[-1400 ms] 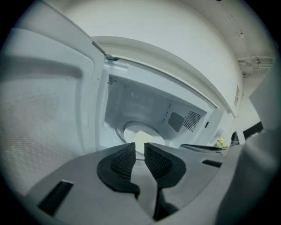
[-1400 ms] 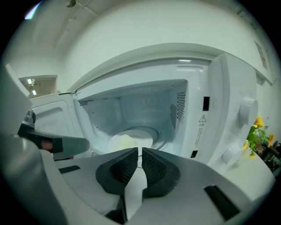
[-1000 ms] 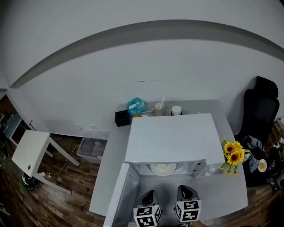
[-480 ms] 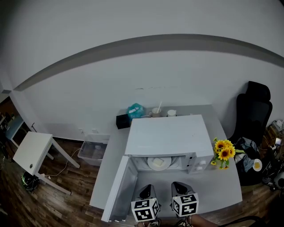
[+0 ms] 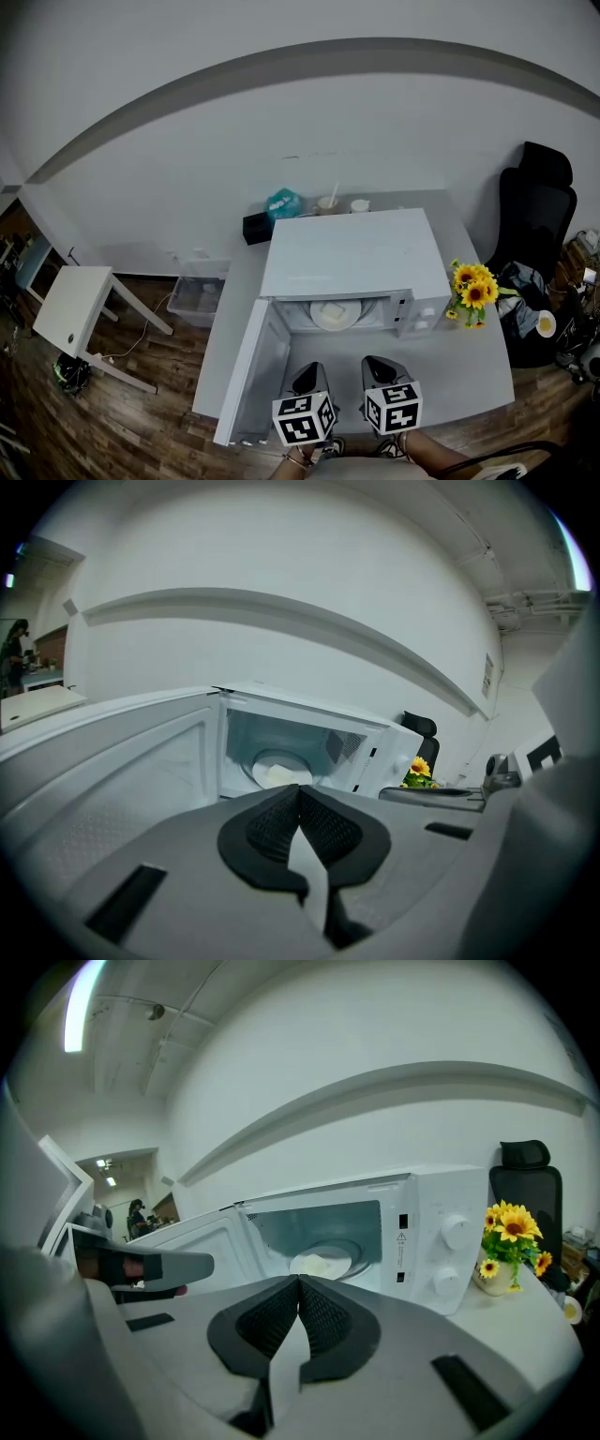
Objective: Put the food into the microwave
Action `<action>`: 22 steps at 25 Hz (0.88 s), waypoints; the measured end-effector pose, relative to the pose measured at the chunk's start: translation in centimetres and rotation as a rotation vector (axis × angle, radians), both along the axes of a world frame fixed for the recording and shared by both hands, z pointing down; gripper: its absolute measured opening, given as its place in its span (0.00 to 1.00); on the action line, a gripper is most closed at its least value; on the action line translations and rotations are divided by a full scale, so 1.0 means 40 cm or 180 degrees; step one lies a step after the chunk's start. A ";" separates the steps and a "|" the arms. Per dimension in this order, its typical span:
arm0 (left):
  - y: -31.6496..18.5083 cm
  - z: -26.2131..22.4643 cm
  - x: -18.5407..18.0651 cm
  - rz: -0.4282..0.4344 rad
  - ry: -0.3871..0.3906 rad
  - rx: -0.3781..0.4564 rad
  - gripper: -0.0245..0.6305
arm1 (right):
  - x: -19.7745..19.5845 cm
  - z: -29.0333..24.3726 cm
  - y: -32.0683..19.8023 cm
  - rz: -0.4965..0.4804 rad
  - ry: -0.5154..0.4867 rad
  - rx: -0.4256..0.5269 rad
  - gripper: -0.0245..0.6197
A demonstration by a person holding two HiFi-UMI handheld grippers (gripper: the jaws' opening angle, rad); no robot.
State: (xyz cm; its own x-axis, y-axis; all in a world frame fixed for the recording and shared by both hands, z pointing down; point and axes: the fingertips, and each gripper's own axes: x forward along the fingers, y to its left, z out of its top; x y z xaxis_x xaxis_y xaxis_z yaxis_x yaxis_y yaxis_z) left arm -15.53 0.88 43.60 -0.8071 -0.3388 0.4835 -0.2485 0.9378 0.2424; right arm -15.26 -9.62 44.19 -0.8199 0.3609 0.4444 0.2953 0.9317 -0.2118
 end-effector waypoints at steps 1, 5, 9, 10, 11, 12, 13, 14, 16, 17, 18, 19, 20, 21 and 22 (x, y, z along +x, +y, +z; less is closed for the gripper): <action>-0.001 -0.001 -0.002 0.0003 0.0004 0.0012 0.04 | -0.002 0.000 0.001 -0.0001 0.0004 -0.0001 0.06; -0.003 0.001 -0.007 0.0008 0.0021 0.0011 0.04 | -0.002 0.002 0.000 -0.0008 0.0027 0.0005 0.06; -0.005 0.007 -0.010 0.0013 0.0043 0.0003 0.04 | -0.007 0.004 -0.002 0.0008 0.0034 0.0023 0.06; -0.006 0.008 -0.010 0.0016 0.0046 0.0000 0.04 | -0.008 0.003 -0.002 0.0013 0.0025 0.0036 0.06; -0.006 0.010 -0.010 0.0019 0.0049 -0.0001 0.04 | -0.009 0.001 -0.001 0.0016 0.0013 0.0049 0.06; -0.006 0.010 -0.010 0.0021 0.0053 0.0003 0.04 | -0.010 -0.001 0.000 0.0018 -0.0004 0.0060 0.06; -0.006 0.011 -0.010 0.0022 0.0060 0.0011 0.04 | -0.010 -0.004 0.001 0.0020 -0.0025 0.0069 0.06; -0.007 0.011 -0.010 0.0024 0.0067 0.0022 0.04 | -0.010 -0.006 0.002 0.0020 -0.0045 0.0070 0.06; -0.009 0.009 -0.010 0.0027 0.0070 0.0039 0.04 | -0.010 -0.009 0.003 0.0020 -0.0058 0.0050 0.06; -0.009 0.008 -0.010 0.0028 0.0069 0.0043 0.04 | -0.009 -0.009 0.004 0.0022 -0.0051 0.0032 0.06; -0.010 0.008 -0.010 0.0028 0.0068 0.0047 0.04 | -0.009 -0.008 0.005 0.0024 -0.0040 0.0018 0.06; -0.010 0.008 -0.010 0.0027 0.0071 0.0051 0.04 | -0.008 -0.007 0.006 0.0025 -0.0030 0.0015 0.06; -0.010 0.010 -0.009 0.0027 0.0076 0.0055 0.04 | -0.008 -0.005 0.006 0.0023 -0.0022 0.0018 0.06; -0.010 0.012 -0.009 0.0026 0.0084 0.0060 0.04 | -0.007 -0.003 0.007 0.0019 -0.0017 0.0025 0.06; -0.009 0.014 -0.009 0.0026 0.0093 0.0065 0.04 | -0.007 -0.002 0.008 0.0015 -0.0014 0.0032 0.06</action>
State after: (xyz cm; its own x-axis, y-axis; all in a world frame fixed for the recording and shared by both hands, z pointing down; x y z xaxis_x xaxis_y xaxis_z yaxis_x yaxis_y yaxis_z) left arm -15.87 0.51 44.15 -0.7899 -0.3554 0.4997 -0.2486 0.9306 0.2687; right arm -15.52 -9.29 44.10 -0.8236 0.3525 0.4444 0.2916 0.9351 -0.2013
